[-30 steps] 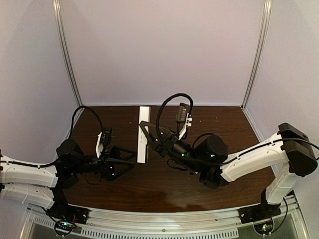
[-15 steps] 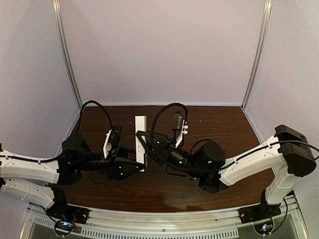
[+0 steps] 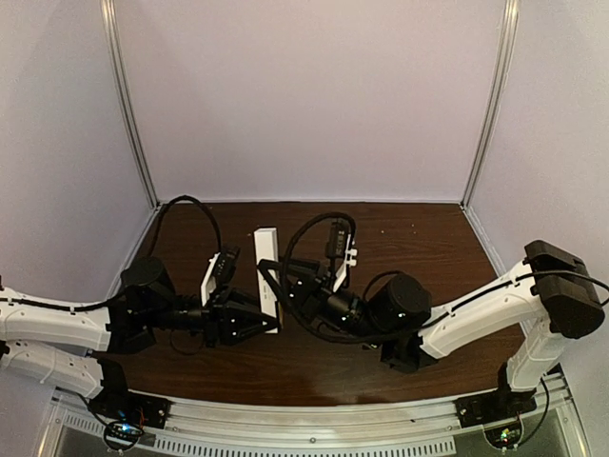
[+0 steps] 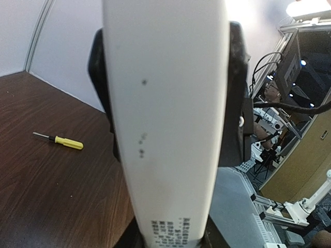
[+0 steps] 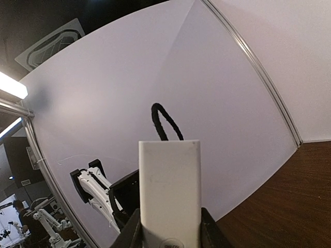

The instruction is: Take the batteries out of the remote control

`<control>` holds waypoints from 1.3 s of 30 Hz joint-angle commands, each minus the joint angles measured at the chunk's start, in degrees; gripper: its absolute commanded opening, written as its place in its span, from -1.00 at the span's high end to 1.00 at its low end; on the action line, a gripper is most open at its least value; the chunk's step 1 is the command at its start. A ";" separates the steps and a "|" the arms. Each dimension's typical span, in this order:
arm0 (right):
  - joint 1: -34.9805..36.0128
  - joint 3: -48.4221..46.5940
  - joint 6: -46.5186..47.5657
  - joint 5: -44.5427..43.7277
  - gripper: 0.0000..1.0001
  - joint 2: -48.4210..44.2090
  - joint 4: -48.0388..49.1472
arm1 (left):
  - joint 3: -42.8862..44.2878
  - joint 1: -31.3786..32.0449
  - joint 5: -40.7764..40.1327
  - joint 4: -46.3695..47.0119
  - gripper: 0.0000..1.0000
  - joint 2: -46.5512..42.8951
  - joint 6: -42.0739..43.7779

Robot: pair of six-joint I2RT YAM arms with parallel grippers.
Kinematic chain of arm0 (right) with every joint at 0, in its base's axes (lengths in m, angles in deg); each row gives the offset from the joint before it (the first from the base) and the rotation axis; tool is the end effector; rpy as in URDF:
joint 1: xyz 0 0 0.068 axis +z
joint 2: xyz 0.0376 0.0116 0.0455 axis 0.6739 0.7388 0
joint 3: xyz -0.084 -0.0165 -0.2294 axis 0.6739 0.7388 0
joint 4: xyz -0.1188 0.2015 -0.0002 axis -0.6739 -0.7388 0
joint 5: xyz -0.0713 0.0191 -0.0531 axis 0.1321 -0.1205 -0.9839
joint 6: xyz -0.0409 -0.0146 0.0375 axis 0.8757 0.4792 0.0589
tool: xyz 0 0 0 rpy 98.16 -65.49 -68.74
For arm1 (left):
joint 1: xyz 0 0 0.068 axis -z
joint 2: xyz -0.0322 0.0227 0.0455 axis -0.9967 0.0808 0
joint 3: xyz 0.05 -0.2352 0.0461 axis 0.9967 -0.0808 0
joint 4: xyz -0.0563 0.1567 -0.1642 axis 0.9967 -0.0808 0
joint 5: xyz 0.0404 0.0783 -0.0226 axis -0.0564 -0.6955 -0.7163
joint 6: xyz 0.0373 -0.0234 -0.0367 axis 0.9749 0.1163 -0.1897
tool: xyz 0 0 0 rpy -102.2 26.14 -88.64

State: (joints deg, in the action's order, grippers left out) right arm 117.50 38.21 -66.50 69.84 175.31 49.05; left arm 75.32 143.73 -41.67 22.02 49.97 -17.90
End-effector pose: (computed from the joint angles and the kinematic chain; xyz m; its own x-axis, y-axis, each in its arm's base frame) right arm 0.0883 0.3300 0.2729 -0.4225 0.5006 -0.7556 -0.8721 0.0023 0.4893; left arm 0.0981 -0.2010 0.2421 -0.5940 -0.0269 -0.8040 0.8043 -0.0407 -0.5929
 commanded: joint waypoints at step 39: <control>-13.52 -13.42 38.96 31.36 -0.98 -28.66 -104.94 | 21.84 10.87 -12.52 -36.49 1.00 12.15 15.89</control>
State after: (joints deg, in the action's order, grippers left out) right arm 104.21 27.61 -30.17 97.01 144.45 -50.84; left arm 95.18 154.58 -54.59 -15.18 61.40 -4.00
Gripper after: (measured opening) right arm 0.995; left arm 0.292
